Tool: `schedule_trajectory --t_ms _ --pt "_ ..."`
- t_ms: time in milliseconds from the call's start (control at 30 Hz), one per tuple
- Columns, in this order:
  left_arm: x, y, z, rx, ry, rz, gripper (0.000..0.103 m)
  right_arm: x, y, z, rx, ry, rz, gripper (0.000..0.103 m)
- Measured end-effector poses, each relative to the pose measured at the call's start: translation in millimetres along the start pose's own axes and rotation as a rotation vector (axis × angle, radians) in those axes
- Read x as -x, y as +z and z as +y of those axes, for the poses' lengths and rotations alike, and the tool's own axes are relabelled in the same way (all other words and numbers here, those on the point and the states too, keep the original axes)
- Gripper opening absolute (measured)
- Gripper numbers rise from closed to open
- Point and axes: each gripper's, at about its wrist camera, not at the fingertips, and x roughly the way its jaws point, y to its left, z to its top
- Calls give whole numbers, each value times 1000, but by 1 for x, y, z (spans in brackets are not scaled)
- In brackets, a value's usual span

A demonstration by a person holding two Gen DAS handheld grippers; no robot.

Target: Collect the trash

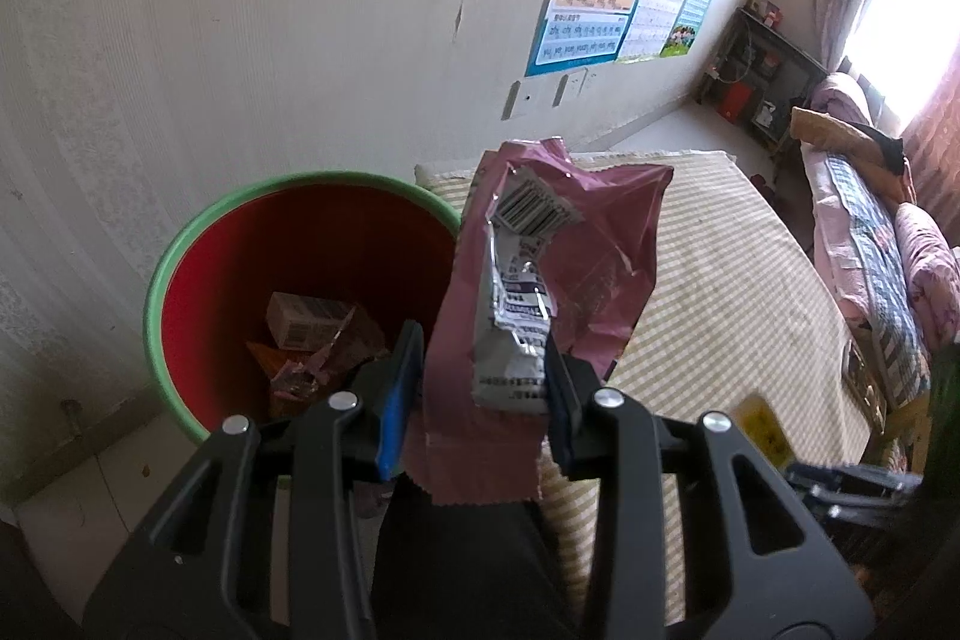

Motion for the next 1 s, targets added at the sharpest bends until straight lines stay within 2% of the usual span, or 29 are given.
schedule_trajectory --t_ms 167,367,433,500,567,600,667,733,800,833,967,1000 --pt "0 4 18 22 40 -10 36 1 30 39 41 64 -59 45" --pt "-4 9 59 87 131 -1 37 -4 69 104 166 130 -124 45" --pt "-6 11 70 103 167 -1 41 -10 80 121 189 156 -126 47" --pt "-5 12 80 121 193 -6 53 -21 93 137 203 202 -113 48" --pt "0 12 88 155 208 -23 60 -24 98 140 199 217 -114 57" --pt "3 12 90 167 208 -32 60 -23 100 141 190 218 -124 61" --pt "8 13 90 162 209 -44 64 -17 100 138 178 227 -144 62" --pt "14 15 82 133 206 -79 68 -10 99 134 179 207 -176 63" --pt "21 18 70 104 182 -120 77 8 91 127 196 159 -235 67" --pt "24 19 63 92 167 -146 81 18 86 122 206 121 -275 71" --pt "39 27 28 43 95 -259 98 66 64 97 233 -27 -459 79" --pt "43 29 16 25 75 -297 98 77 57 94 235 -54 -497 85"
